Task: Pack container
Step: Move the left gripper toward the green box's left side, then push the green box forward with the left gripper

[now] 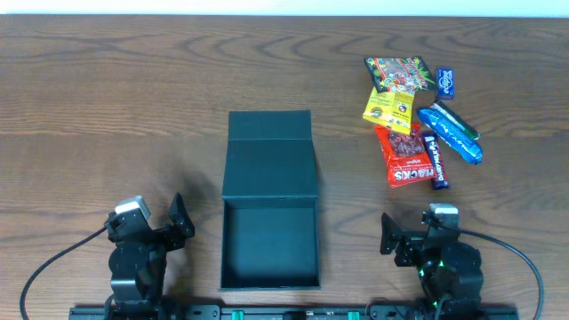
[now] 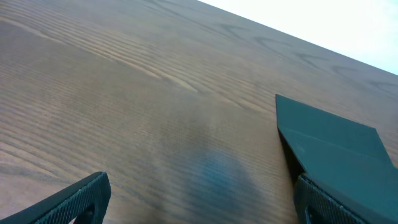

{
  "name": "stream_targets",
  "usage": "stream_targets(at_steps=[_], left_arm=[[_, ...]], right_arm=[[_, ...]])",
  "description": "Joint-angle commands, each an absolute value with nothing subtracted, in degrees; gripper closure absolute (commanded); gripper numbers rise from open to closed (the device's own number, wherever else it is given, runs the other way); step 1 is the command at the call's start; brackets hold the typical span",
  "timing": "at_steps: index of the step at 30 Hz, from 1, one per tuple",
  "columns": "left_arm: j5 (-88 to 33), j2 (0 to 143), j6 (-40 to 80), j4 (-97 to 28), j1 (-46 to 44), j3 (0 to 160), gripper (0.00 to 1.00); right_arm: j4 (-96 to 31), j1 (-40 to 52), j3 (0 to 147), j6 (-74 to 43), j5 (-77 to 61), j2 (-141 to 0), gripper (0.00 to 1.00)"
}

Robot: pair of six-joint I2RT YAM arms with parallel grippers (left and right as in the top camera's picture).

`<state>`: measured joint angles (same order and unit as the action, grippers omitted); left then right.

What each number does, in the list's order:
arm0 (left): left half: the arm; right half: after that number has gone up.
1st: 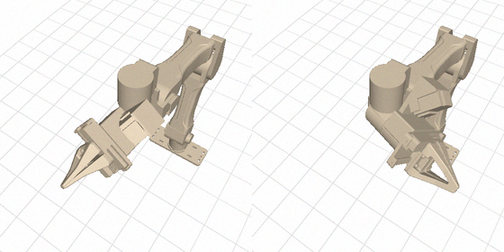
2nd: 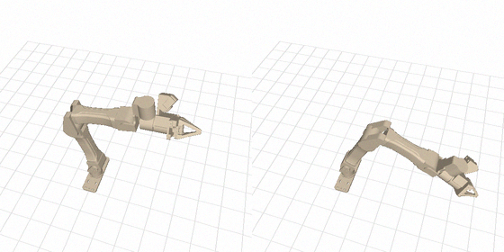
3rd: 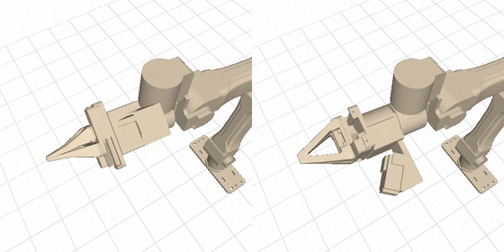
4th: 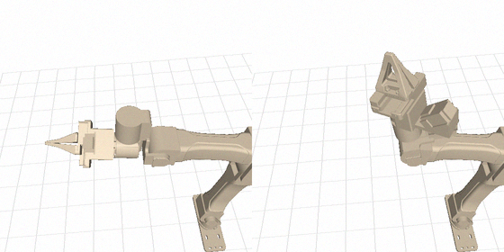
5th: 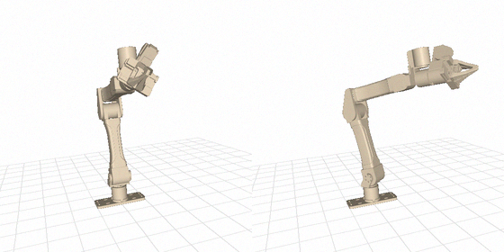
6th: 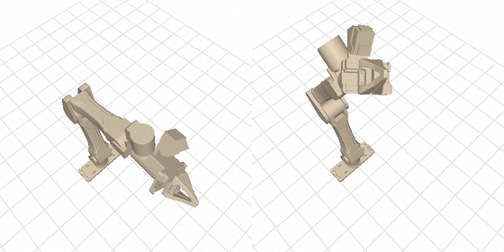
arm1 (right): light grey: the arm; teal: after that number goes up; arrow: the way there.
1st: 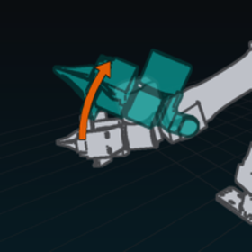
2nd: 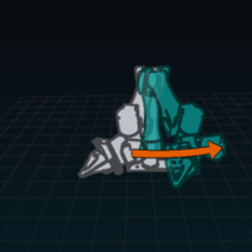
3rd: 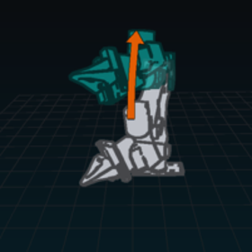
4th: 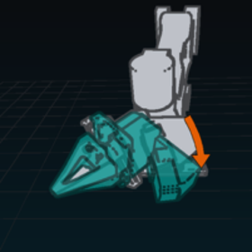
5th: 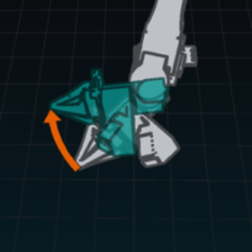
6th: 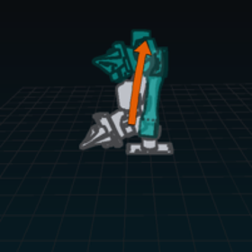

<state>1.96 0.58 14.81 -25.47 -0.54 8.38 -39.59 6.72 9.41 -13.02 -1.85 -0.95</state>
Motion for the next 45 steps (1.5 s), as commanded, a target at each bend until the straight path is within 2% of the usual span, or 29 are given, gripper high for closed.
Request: stream_targets(at_steps=[1, 15, 17, 21, 25, 28, 31, 33, 38, 41, 45], left_arm=[[3.0, 0.2, 14.8, -25.6, -0.3, 7.3, 0.05], [2.5, 0.2, 16.0, -24.8, -0.3, 7.3, 0.05], [-3.0, 0.2, 21.5, -24.6, -0.3, 7.3, 0.05], [-27.0, 0.2, 36.7, -25.6, -0.3, 7.4, 0.05], [-31.3, 0.2, 47.9, -25.1, -0.3, 7.3, 0.05], [-31.6, 0.2, 51.0, -24.8, -0.3, 7.3, 0.05], [-32.2, 0.3, 47.7, -24.3, -0.3, 7.3, 0.05], [-36.3, 0.4, 40.7, -20.6, -0.4, 7.3, 0.05], [-38.4, 5.6, 35.8, -11.9, -0.4, 9.9, 0.04], [-34.2, 14.9, 26.2, -16.1, -0.4, 17.5, 0.04], [-26.5, 32.7, 15.4, -30.2, -0.4, 33.5, 0.04]], right_arm=[[-39.6, 6.2, 9.0, -13.6, -1.3, -0.4, 0.01], [-39.6, 6.2, 9.0, -13.7, -1.3, -0.4, 0.01], [-39.6, 6.2, 9.0, -13.6, -1.3, -0.4, 0.01], [-39.6, 6.2, 9.0, -13.7, -1.3, -0.4, 0.01], [-39.6, 6.2, 9.0, -13.7, -1.3, -0.4, 0.01], [-39.6, 6.2, 9.0, -13.6, -1.3, -0.4, 0.01], [-39.6, 6.2, 9.0, -13.6, -1.3, -0.4, 0.01], [-39.6, 6.2, 9.0, -13.6, -1.3, -0.4, 0.01], [-39.6, 6.2, 9.0, -13.6, -1.3, -0.4, 0.01], [-39.6, 6.2, 9.0, -13.6, -1.3, -0.4, 0.01], [-39.6, 6.2, 9.0, -13.6, -1.3, -0.4, 0.01]])
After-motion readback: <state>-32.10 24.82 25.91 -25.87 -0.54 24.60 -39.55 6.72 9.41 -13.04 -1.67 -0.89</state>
